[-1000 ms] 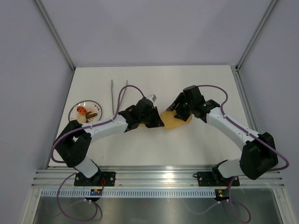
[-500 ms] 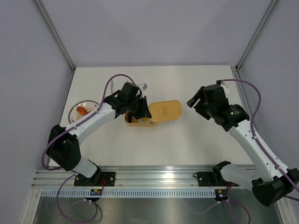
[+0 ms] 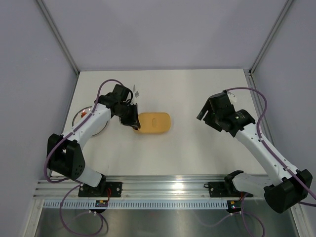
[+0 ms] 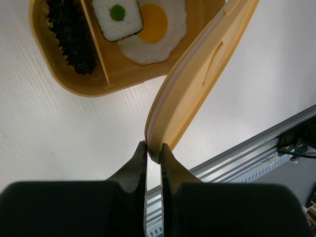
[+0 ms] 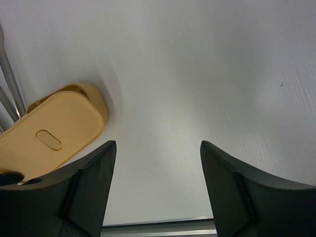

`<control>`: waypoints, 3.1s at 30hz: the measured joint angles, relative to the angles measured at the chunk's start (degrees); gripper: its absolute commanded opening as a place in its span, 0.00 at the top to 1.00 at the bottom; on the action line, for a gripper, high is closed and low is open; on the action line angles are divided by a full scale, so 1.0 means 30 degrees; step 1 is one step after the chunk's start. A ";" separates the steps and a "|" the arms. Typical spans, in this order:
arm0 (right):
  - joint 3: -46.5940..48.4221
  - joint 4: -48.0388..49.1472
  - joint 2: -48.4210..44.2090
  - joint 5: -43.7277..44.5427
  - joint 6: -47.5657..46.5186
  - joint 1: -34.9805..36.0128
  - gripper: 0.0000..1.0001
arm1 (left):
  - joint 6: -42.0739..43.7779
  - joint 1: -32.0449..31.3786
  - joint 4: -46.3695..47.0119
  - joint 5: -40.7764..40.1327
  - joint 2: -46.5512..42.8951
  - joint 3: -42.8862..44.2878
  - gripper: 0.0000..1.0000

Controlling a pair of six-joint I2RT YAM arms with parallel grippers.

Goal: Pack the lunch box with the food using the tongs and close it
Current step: Close the box lid on the packing box.

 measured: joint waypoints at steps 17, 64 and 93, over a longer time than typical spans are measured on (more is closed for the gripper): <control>-0.0175 0.0823 0.0845 -0.0663 -0.0481 -0.0007 0.22 | 0.1450 0.2572 -0.0568 0.1348 0.2681 0.0641 1.00; -0.0335 0.3402 0.3971 -0.5501 -0.2907 -0.0029 0.19 | -0.0605 0.6812 0.2892 0.7104 0.2186 -0.2113 1.00; -0.0546 0.3461 0.3978 -0.5508 -0.2900 -0.0029 0.19 | -0.0597 0.6812 0.2353 0.5544 0.3446 -0.2113 0.44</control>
